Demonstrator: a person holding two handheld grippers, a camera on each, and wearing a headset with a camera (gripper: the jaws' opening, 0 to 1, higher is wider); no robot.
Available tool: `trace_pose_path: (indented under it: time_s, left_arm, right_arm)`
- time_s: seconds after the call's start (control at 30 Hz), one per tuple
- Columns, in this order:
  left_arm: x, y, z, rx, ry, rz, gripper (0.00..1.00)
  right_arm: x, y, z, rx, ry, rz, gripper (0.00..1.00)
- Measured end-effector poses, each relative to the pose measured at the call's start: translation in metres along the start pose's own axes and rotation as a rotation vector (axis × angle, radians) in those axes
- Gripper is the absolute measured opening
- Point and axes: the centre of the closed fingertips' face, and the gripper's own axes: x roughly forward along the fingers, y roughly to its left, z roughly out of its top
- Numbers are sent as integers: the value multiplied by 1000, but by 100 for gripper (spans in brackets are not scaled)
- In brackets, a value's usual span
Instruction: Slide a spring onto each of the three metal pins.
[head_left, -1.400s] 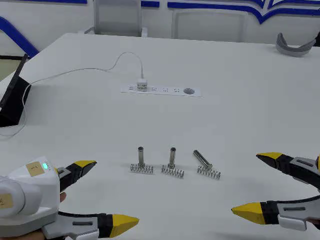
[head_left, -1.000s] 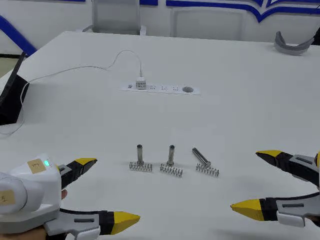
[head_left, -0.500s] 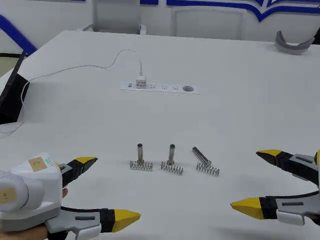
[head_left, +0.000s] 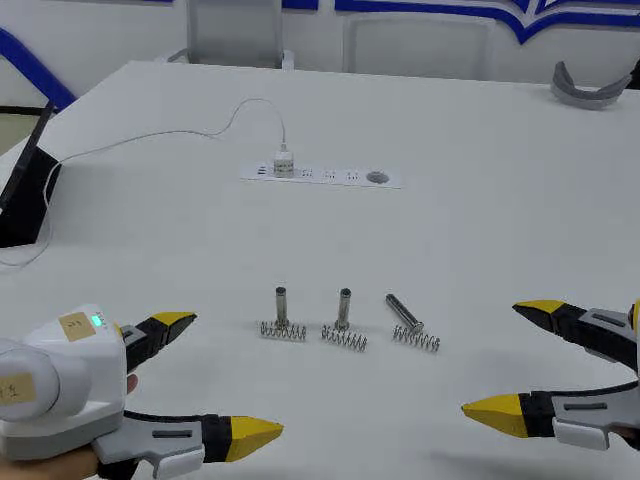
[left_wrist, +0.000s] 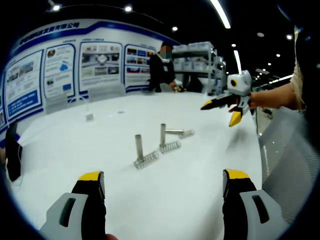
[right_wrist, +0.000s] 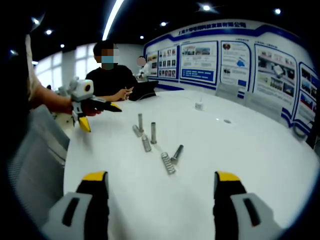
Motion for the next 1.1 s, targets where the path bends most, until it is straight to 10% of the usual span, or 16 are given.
trace_pose_path:
  time_s: [1.1]
  left_arm:
    - [2,-2,0,-5,-3,10,99]
  right_arm:
    - [31,-27,19,49,62,-21,70]
